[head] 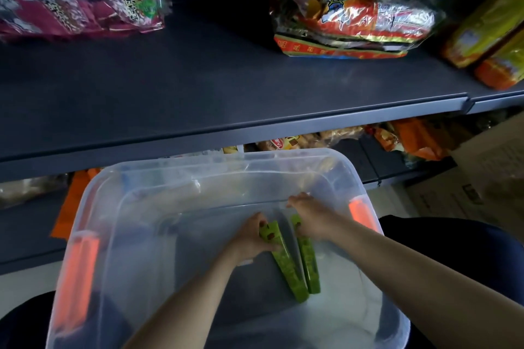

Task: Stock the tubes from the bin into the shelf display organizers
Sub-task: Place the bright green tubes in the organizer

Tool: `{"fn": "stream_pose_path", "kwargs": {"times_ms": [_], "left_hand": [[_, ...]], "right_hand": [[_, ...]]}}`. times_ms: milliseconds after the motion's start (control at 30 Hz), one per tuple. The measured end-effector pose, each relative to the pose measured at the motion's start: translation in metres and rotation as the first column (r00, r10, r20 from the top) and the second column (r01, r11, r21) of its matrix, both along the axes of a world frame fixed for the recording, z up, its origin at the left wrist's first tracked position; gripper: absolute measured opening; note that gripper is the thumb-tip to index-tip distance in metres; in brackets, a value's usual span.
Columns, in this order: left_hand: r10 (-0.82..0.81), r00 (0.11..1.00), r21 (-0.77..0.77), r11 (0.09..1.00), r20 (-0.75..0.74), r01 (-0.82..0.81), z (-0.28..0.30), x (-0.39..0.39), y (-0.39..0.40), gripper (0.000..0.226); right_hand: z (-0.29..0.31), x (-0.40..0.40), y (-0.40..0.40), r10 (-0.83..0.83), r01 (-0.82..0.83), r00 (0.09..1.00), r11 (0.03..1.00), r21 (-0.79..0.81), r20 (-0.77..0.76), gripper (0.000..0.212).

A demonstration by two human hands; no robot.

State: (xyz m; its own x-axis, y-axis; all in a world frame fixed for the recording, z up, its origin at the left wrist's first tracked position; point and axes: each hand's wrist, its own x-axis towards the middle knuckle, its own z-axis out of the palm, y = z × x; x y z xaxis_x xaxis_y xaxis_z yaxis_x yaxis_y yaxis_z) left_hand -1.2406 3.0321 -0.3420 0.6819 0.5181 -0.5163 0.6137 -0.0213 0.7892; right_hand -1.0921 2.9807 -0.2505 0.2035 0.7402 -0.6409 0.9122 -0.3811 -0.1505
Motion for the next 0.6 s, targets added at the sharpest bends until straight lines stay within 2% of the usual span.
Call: {"fn": "stream_pose_path", "kwargs": {"times_ms": [200, 333, 400, 500, 567, 600], "left_hand": [[0.182, 0.983, -0.117, 0.976, -0.006, -0.181, 0.0, -0.042, 0.025, 0.045], [0.264, 0.964, -0.153, 0.954, 0.018, -0.258, -0.002, -0.069, 0.036, 0.049], [0.266, 0.964, -0.162, 0.952, 0.018, -0.259, -0.003, -0.079, 0.039, 0.044], [0.267, 0.963, -0.176, 0.951, 0.048, -0.254, 0.008, -0.087, 0.044, 0.032], [0.299, 0.952, -0.195, 0.939, 0.063, -0.282, 0.013, -0.089, 0.047, 0.022], [0.315, 0.947, -0.194, 0.935, 0.06, -0.298, 0.014, -0.09, 0.049, 0.025]], "right_hand": [[-0.024, -0.006, 0.004, 0.026, -0.021, 0.999, 0.995, -0.097, 0.047, 0.075], [-0.029, -0.011, 0.002, 0.159, -0.134, 0.977, 0.976, -0.17, 0.14, 0.081], [-0.03, -0.012, 0.001, 0.212, -0.179, 0.961, 0.966, -0.186, 0.18, 0.082], [-0.027, -0.015, 0.001, 0.218, -0.185, 0.959, 0.965, -0.183, 0.18, 0.077], [-0.024, -0.016, 0.002, 0.184, -0.163, 0.977, 0.97, -0.179, 0.111, 0.064], [-0.023, -0.017, 0.002, 0.146, -0.135, 0.988, 0.976, -0.168, 0.05, 0.055]]}}
